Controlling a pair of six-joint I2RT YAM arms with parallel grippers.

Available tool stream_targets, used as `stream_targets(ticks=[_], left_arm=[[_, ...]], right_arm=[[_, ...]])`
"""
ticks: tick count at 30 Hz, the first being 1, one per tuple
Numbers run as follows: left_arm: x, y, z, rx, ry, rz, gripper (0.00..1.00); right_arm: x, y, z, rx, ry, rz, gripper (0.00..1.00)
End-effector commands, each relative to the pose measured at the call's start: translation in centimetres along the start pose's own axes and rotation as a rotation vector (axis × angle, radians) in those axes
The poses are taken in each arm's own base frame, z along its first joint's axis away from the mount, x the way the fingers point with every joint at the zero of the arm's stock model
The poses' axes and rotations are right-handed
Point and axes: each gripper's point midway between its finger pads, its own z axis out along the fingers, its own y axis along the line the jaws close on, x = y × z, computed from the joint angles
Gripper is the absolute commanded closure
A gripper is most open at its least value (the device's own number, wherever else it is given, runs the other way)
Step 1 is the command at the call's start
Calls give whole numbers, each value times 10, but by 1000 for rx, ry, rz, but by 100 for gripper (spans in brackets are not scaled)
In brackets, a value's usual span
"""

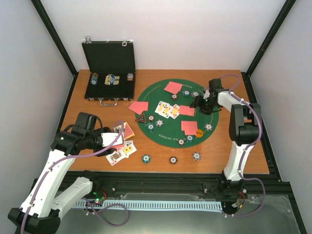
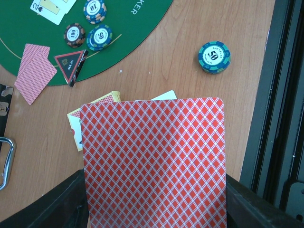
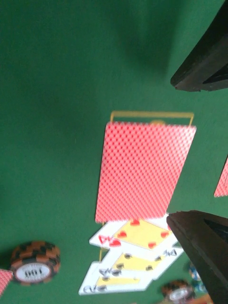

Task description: Distribute texas hold em gaming equipment

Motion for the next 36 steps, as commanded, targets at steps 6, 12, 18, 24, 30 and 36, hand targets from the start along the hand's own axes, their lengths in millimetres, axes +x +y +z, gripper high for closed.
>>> stream_targets(ticks=[6,12,18,24,30,36], left_arm=[[-12,5,-11,-27,-41,38,67],[-16,8,-12,-25,-51,29,67],[-16,7,-11,-22,-54,18,67],[-17,7,-12,-25,-59,18,67],[-16,7,-13,-25,-57,17,67],[-16,6,-14,-28,-55,19,67]], right_arm=[[4,9,-75,149,-191,-34,21],[86,151,-94,-229,-153,-234,11],[193,242,-94,-492,-8,-351,9],[268,277,-81,-607,122,-400,9],[306,305,-72,-686,197,-445,10],[322,327,-56,-712,251,-454,11]])
